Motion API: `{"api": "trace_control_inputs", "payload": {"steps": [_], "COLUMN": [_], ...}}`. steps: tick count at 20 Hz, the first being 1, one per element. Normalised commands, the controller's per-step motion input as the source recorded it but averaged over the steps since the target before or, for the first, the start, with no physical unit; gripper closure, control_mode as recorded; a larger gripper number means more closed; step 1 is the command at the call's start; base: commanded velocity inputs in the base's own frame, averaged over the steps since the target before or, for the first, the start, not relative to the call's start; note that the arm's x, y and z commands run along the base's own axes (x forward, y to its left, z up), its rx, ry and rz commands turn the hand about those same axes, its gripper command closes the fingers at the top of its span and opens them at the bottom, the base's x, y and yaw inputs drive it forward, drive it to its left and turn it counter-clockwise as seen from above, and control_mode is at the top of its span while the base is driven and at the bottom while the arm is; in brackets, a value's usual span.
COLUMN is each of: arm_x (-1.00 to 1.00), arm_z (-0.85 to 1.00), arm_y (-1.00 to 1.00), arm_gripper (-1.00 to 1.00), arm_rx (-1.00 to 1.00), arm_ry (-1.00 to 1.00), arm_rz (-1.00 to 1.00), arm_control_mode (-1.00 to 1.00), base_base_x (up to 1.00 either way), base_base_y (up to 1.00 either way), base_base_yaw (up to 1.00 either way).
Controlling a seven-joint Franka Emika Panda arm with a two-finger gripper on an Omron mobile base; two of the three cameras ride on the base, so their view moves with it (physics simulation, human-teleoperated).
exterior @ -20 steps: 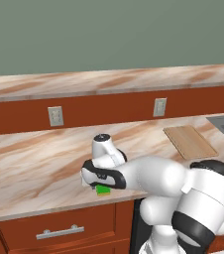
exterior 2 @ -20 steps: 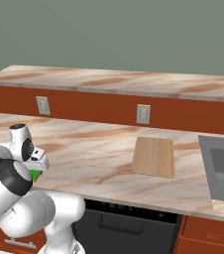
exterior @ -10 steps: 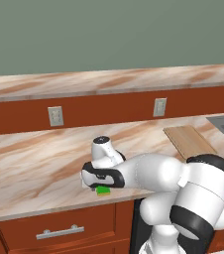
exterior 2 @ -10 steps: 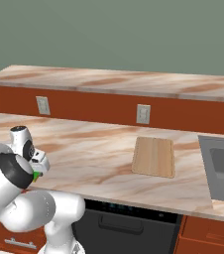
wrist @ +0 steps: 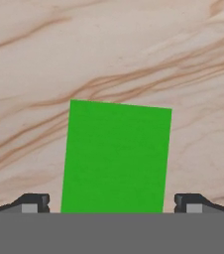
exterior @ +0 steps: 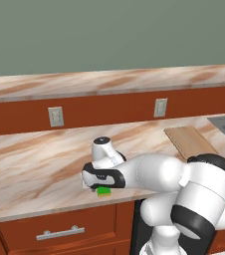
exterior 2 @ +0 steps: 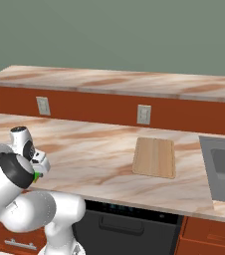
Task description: Pick up the sponge from the counter and clean the cutting board by briefly scrubbing or pressing down on the cutting board. Once finished, release the sponge.
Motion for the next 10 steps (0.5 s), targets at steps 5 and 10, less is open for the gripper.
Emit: {"api": "trace_control_inputs", "payload": {"steps": [5,10], "arm_x": [0.05,0.10], "arm_z": [-0.06,-0.04], "arm_y": [0.01,0.01], "arm_gripper": [-1.00,-1.00], "arm_rx": [0.00,0.00], "arm_ry": [0.00,0.00], "arm_rz": [0.00,0.00], "arm_control_mode": [-1.00,-1.00], "base_base_x": [0.00,0.00], "base_base_y": [0.00,0.00], "base_base_yaw": [0.00,0.00]}}
